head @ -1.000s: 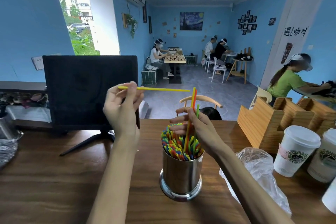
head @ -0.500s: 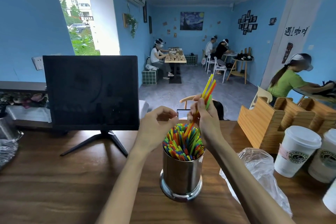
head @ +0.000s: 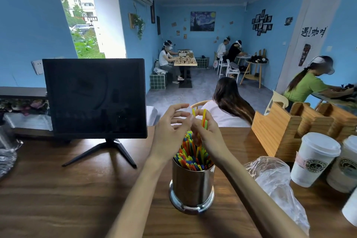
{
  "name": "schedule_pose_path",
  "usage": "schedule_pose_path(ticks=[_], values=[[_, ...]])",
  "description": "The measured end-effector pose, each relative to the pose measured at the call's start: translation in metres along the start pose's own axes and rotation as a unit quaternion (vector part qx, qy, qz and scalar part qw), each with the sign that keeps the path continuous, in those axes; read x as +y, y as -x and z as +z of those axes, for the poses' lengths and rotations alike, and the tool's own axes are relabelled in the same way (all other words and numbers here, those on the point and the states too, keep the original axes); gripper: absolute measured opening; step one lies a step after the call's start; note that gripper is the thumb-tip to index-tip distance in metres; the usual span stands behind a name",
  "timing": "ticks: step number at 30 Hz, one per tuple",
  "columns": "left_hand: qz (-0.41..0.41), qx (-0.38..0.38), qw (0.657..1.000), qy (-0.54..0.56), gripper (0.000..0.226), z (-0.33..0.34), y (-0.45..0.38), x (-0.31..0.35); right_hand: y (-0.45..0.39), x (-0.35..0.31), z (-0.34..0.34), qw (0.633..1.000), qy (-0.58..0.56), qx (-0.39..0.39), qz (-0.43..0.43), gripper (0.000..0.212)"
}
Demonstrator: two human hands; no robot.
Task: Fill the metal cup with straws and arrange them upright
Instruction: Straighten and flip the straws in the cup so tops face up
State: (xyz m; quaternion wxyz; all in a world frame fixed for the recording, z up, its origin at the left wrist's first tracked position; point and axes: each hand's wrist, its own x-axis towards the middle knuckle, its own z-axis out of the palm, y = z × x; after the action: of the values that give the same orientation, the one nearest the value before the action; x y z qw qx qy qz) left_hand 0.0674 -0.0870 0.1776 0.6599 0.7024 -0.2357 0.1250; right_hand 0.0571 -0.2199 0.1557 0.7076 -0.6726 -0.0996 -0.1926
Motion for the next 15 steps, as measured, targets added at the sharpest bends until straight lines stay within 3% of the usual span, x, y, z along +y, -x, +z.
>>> schedule_pose_path(ticks=[3,7,11,15], values=[[0.022,-0.028,0.999,0.015,0.030,0.002,-0.002,0.006,0.002,0.001,-0.001,1.000,0.005,-0.030,-0.008,0.022],[0.028,-0.051,0.998,-0.020,0.023,0.008,0.002,0.001,0.001,0.003,-0.008,0.988,0.135,-0.057,-0.047,0.024],[0.060,-0.057,0.994,-0.065,0.039,0.011,0.009,-0.005,-0.001,0.000,-0.015,0.973,0.206,-0.091,-0.041,0.019],[0.092,-0.038,0.984,-0.146,0.025,0.014,0.005,-0.014,-0.002,0.004,-0.017,0.967,0.233,-0.096,-0.043,0.029]])
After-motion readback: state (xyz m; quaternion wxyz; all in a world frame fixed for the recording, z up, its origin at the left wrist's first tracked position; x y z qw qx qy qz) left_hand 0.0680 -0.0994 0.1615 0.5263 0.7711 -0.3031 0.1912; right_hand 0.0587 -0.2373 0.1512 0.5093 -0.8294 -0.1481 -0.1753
